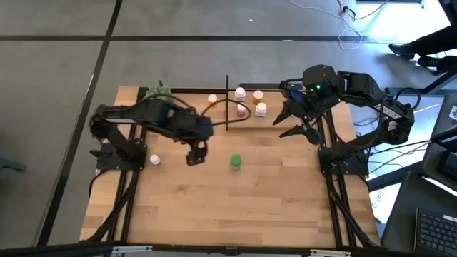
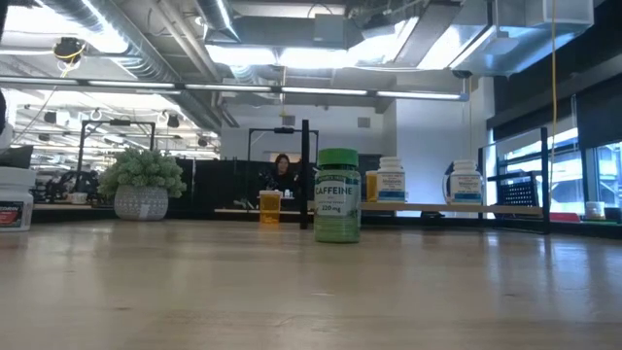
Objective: Pick and place medicine bottles onto shelf by color
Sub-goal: Put the green medicine bottle on the shelf
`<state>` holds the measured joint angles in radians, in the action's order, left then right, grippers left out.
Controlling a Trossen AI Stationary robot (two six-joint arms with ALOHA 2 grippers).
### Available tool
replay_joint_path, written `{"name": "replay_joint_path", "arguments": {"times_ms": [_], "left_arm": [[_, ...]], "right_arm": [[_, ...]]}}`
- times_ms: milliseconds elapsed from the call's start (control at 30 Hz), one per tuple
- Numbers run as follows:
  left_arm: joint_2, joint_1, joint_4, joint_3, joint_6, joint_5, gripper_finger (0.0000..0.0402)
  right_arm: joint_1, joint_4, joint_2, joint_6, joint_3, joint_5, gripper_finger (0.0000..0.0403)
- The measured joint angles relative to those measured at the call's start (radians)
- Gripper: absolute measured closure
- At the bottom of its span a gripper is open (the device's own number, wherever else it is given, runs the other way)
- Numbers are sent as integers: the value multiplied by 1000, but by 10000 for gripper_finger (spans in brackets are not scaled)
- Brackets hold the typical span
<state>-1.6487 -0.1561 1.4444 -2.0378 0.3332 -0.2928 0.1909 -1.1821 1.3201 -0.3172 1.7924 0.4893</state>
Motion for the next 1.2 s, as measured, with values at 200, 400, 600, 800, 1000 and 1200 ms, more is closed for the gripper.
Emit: {"name": "replay_joint_path", "arguments": {"times_ms": [200, 400, 600, 800, 1000, 1200], "left_arm": [[160, -33, -22, 147, 55, -70, 56], [299, -35, -104, 275, 59, -89, 56], [398, -35, -149, 352, 59, -89, 56], [467, -34, -170, 389, 21, 1, 56], [552, -34, -282, 471, -53, 33, 56], [612, -34, -312, 511, -56, 15, 56]], "right_arm": [[0, 35, 8, 72, 0, -2, 185], [0, 78, 33, 219, 1, 0, 185], [0, 95, 107, 288, 1, 0, 185], [-5, 102, 190, 222, 1, -6, 185], [-64, 92, 253, 200, 1, -52, 185], [-94, 107, 313, 268, 1, -52, 185]]}}
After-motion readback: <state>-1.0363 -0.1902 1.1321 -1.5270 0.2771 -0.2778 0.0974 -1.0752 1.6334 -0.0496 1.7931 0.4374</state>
